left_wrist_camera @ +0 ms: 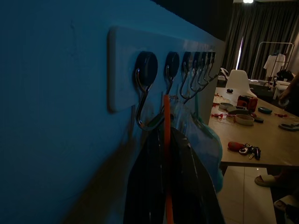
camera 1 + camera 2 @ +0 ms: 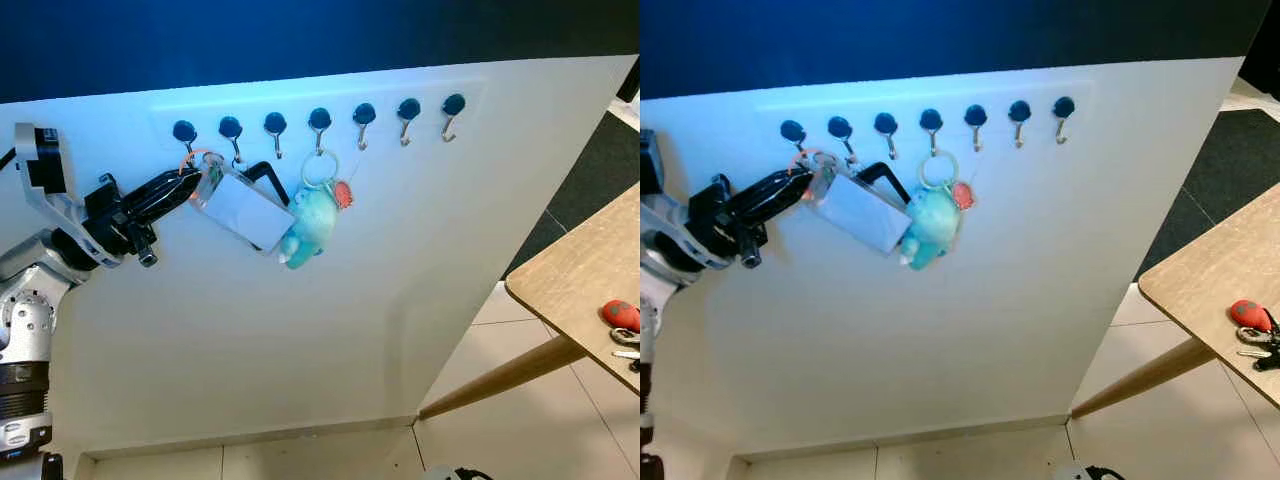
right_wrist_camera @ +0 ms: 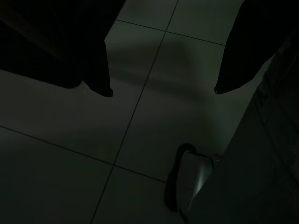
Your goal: Hang keys on a hook
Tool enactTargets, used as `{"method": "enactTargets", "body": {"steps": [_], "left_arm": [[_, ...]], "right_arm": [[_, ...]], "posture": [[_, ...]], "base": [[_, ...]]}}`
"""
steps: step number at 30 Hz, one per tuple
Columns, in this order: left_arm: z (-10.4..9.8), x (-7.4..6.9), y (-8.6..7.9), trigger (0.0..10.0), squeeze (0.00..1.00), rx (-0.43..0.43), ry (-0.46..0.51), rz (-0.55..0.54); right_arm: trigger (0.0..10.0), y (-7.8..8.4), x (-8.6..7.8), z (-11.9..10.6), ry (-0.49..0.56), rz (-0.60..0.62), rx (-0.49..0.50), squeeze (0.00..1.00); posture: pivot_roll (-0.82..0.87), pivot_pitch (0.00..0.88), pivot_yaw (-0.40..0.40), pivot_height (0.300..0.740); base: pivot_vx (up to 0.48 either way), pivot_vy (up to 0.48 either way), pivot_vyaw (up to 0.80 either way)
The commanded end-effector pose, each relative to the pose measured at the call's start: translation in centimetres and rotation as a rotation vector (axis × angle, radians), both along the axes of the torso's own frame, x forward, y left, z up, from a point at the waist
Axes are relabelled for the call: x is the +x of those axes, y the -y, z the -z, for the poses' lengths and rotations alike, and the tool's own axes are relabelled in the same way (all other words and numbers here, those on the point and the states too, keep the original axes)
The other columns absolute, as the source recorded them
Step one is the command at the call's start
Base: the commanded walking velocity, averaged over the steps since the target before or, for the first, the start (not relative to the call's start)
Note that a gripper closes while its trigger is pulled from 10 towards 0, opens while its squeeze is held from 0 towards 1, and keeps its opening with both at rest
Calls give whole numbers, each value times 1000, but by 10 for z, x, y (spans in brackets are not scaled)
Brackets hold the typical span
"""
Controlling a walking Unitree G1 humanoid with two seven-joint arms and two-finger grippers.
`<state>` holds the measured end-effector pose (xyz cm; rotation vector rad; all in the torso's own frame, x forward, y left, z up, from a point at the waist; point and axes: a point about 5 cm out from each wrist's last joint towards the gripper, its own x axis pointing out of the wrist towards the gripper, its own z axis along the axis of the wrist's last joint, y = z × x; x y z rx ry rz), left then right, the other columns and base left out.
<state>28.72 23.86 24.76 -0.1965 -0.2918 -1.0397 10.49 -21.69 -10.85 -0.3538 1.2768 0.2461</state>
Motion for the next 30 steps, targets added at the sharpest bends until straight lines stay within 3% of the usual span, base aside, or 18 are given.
{"method": "enactTargets", "body": {"steps": [1,10,30], "left_arm": [[2,3,0,10000,0,-17,-23,-16],[15,4,-4,10000,0,-45,-98,-17],[31,3,-4,10000,0,-3,-123,-55]], "right_arm": [[10000,-1,-2,1,-1,6,6,0],[10000,-2,-3,1,-3,3,6,0],[10000,-1,-3,1,-3,6,8,0]], "posture": [[-61,34,62,740],[-62,35,63,740],[-61,43,62,740]], "base": [[0,0,0],[0,0,0],[0,0,0]]}}
